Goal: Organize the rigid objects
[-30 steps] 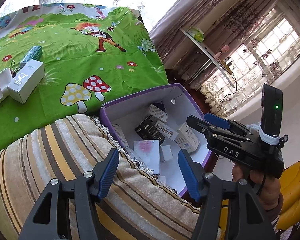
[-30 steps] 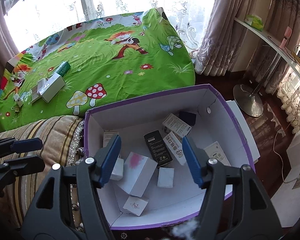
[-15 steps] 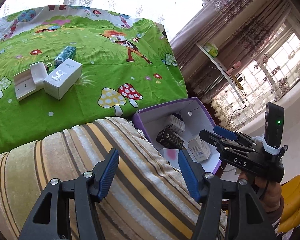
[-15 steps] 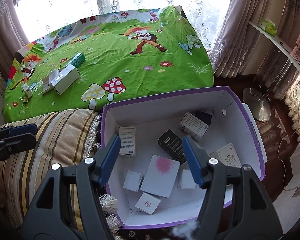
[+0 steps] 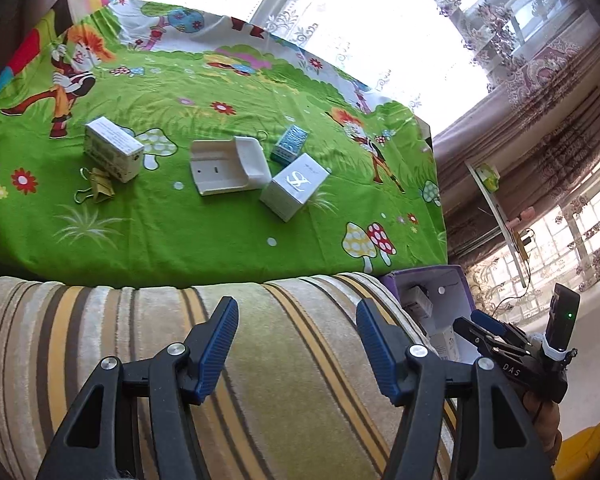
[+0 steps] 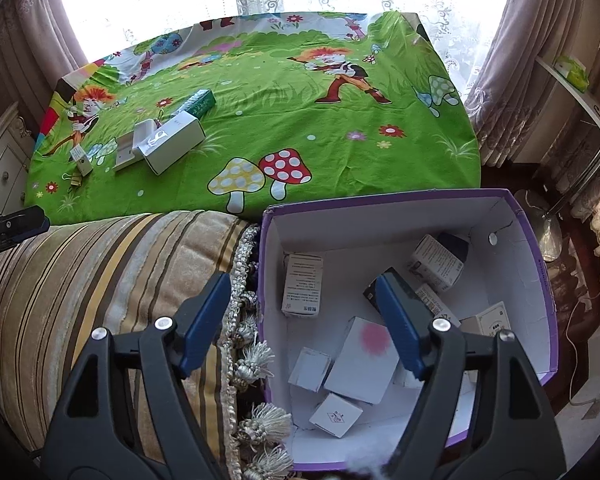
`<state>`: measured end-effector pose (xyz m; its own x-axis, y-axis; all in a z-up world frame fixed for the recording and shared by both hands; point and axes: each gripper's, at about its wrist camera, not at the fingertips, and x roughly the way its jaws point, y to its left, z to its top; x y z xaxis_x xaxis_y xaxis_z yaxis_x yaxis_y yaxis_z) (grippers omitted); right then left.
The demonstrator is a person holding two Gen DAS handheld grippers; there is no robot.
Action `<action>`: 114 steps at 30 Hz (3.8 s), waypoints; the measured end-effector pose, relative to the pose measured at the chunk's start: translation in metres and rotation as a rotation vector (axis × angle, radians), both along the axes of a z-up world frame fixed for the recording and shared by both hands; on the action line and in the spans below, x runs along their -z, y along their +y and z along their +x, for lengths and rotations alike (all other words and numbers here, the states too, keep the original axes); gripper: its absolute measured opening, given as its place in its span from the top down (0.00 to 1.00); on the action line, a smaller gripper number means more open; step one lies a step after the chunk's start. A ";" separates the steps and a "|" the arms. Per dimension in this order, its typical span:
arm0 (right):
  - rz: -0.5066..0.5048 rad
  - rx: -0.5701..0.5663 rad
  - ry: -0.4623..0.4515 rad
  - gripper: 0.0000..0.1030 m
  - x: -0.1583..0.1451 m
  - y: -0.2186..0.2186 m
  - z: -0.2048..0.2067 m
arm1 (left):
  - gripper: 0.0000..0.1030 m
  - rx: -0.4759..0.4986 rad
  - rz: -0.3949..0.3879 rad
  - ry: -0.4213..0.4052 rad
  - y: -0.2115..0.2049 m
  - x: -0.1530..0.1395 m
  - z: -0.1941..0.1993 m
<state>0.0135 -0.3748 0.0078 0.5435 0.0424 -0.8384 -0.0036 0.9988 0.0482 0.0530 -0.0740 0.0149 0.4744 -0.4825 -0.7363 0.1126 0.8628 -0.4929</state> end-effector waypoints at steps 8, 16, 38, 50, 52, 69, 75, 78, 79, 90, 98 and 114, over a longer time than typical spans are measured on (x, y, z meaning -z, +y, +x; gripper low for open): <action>0.002 -0.035 -0.002 0.21 -0.001 0.013 0.010 | 0.39 -0.181 0.030 0.021 0.062 0.005 0.010; 0.002 -0.067 -0.005 0.21 -0.002 0.025 0.019 | 0.39 -0.276 0.133 0.074 0.089 0.017 0.037; 0.016 -0.177 -0.053 0.21 -0.014 0.067 0.041 | 0.40 -0.352 0.239 0.282 0.098 0.068 0.127; 0.025 -0.183 -0.047 0.20 -0.011 0.068 0.042 | 0.80 -0.250 0.348 0.244 0.081 0.068 0.135; 0.025 -0.184 -0.046 0.20 -0.011 0.068 0.042 | 0.80 -0.248 0.332 0.243 0.082 0.068 0.133; 0.031 -0.189 -0.040 0.20 -0.010 0.072 0.046 | 0.85 -0.196 0.282 0.180 0.073 0.055 0.124; 0.037 -0.197 -0.035 0.18 -0.009 0.077 0.049 | 0.85 -0.126 0.321 0.177 0.062 0.054 0.118; 0.032 -0.208 -0.040 0.18 -0.011 0.080 0.048 | 0.81 -0.132 0.343 0.227 0.064 0.062 0.120; 0.030 -0.209 -0.042 0.18 -0.011 0.080 0.047 | 0.71 -0.124 0.354 0.240 0.064 0.063 0.118; 0.040 -0.213 -0.027 0.18 -0.006 0.084 0.050 | 0.41 0.086 0.590 0.072 0.040 0.047 0.107; 0.054 -0.204 -0.018 0.18 -0.003 0.080 0.050 | 0.53 0.081 0.601 0.152 0.031 0.068 0.131; 0.046 -0.209 -0.021 0.18 -0.004 0.082 0.049 | 0.78 0.086 0.515 0.103 0.037 0.054 0.118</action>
<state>0.0629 -0.2932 0.0115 0.5364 0.1938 -0.8214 -0.2115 0.9731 0.0914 0.1709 -0.0372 -0.0390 0.3618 -0.0801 -0.9288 0.1664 0.9858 -0.0202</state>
